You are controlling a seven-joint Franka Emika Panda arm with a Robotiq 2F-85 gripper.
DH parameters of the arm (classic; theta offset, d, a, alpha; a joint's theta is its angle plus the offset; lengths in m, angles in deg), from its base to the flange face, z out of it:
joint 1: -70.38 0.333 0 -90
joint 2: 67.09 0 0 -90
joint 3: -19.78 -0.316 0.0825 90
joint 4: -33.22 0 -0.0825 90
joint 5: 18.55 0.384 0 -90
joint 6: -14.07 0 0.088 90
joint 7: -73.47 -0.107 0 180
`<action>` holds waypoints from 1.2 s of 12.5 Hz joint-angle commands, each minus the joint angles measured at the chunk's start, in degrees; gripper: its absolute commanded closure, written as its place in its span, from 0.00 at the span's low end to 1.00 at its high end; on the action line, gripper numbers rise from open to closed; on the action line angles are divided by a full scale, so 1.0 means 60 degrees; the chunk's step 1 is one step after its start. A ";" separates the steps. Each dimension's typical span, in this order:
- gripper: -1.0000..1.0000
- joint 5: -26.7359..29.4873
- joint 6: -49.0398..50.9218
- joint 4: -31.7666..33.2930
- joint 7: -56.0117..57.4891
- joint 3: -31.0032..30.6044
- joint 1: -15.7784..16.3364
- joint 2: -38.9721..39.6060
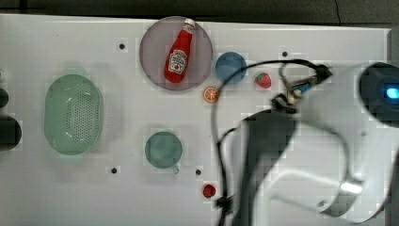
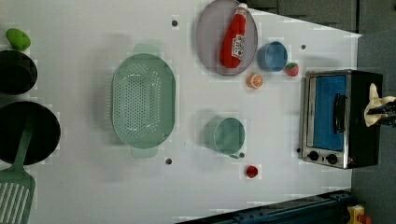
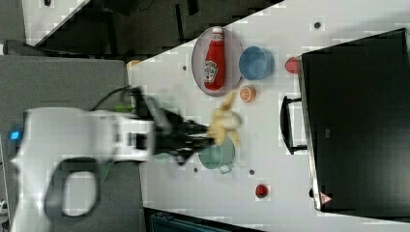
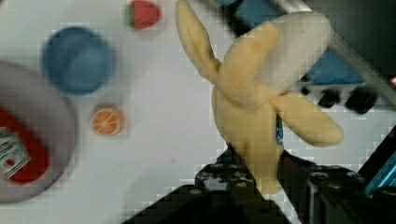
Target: Pick banana from table and place on oven.
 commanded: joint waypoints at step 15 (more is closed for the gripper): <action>0.27 0.0491 -0.3241 -0.0257 0.5836 0.2793 -0.0501 0.2385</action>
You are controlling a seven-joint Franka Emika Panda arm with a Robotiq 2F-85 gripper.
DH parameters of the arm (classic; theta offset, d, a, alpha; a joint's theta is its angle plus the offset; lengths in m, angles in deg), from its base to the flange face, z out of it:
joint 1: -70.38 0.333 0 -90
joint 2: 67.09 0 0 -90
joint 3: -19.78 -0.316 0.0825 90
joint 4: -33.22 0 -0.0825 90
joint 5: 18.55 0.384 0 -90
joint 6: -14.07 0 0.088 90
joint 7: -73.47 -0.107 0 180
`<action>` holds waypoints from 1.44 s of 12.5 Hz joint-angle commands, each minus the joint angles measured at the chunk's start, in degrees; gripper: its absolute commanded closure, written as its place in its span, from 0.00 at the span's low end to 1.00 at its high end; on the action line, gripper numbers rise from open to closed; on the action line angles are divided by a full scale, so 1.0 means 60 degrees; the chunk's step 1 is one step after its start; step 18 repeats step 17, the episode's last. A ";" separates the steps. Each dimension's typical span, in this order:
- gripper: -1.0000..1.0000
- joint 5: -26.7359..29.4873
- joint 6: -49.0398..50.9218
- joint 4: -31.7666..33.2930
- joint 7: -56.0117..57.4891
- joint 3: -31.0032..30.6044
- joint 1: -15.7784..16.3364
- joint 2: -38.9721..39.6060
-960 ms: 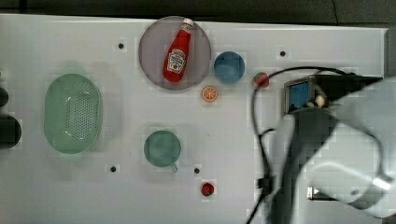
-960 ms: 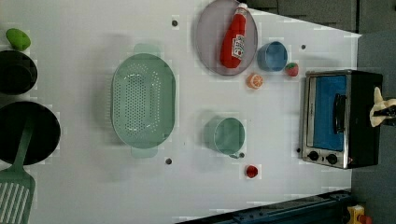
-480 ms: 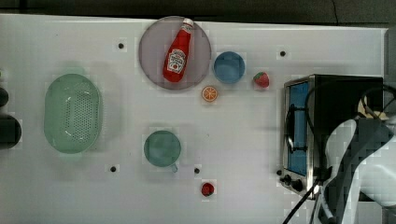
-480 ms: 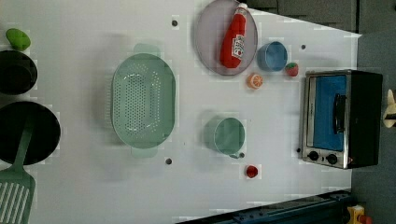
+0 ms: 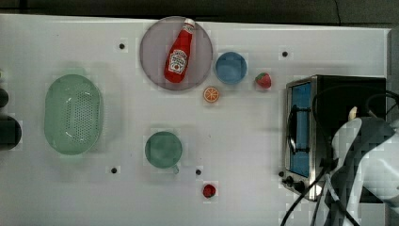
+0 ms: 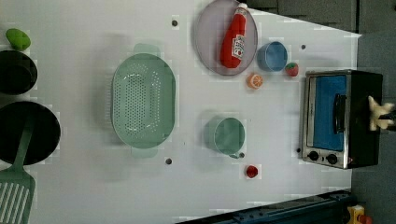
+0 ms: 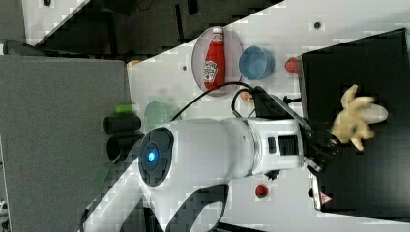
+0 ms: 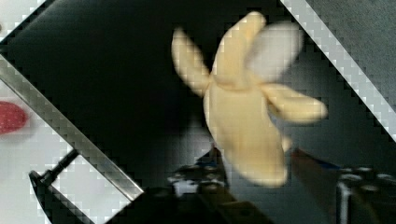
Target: Pick banana from table and place on oven.
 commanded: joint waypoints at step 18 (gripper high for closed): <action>0.00 -0.0157 0.5236 -0.1534 -0.6856 -0.4816 0.1267 -0.3578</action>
